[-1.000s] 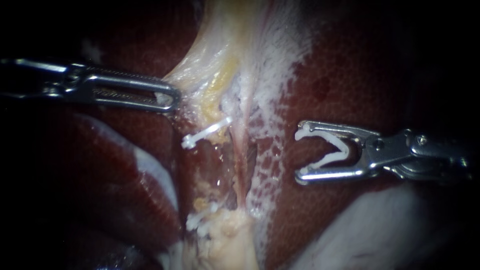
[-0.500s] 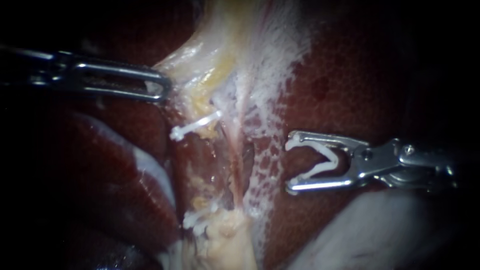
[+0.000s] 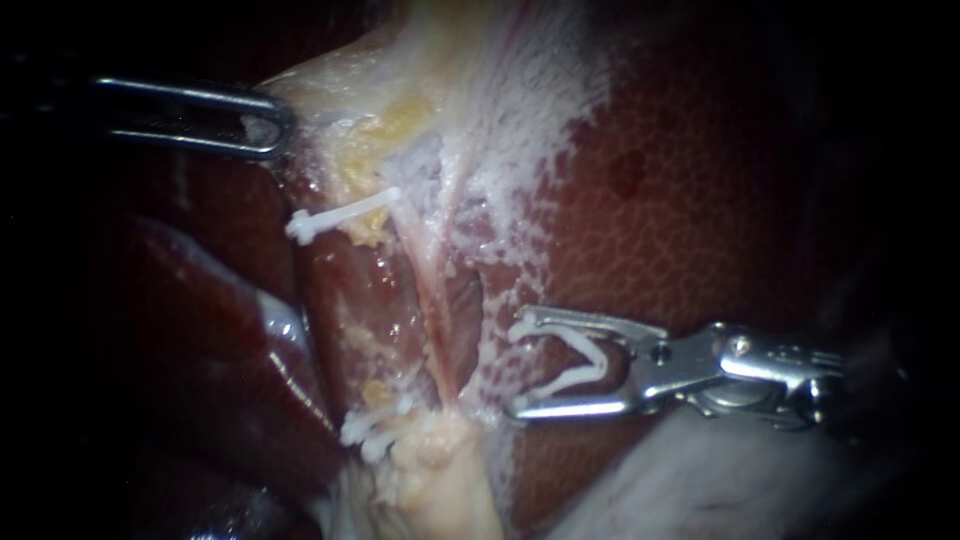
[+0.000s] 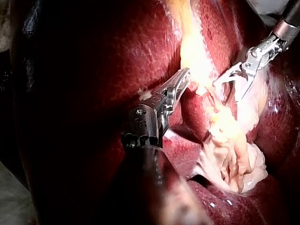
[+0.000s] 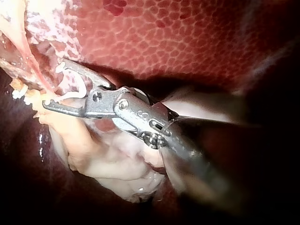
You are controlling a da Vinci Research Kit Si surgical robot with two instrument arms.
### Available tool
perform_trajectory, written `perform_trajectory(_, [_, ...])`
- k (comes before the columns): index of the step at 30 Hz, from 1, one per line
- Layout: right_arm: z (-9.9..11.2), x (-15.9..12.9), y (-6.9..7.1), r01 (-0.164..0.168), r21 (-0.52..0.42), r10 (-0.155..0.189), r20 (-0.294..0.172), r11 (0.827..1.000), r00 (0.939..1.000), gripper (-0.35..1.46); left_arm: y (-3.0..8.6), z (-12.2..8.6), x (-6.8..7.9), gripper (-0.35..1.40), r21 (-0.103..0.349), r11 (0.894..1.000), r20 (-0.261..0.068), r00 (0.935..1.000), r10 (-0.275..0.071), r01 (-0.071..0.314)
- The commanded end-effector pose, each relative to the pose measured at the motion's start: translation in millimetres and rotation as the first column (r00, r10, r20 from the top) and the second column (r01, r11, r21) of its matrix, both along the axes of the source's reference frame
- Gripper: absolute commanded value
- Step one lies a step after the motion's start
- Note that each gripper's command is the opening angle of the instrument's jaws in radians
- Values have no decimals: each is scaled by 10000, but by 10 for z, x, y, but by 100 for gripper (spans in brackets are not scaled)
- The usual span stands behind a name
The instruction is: Clipping first clip right tube
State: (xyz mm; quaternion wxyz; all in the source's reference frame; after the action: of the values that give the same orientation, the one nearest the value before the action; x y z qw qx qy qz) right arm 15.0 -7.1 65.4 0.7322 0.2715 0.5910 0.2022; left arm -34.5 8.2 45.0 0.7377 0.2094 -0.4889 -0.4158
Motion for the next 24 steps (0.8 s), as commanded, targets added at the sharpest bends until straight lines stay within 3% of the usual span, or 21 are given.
perform_trajectory(1, [2,5,-1,53,8,-53,-8,10000,10000,60,0,-1,0,-35,-3,10000,-16,10000,-17,17])
perform_trajectory(14, [11,36,-5,195,263,-194,-33,9995,9998,60,-4,-8,-7,-35,-64,10000,-79,9999,-72,72])
perform_trajectory(24, [-11,47,-24,632,742,-619,-200,9952,9979,60,-4,-8,-7,-35,-66,10000,-79,9999,-72,72])
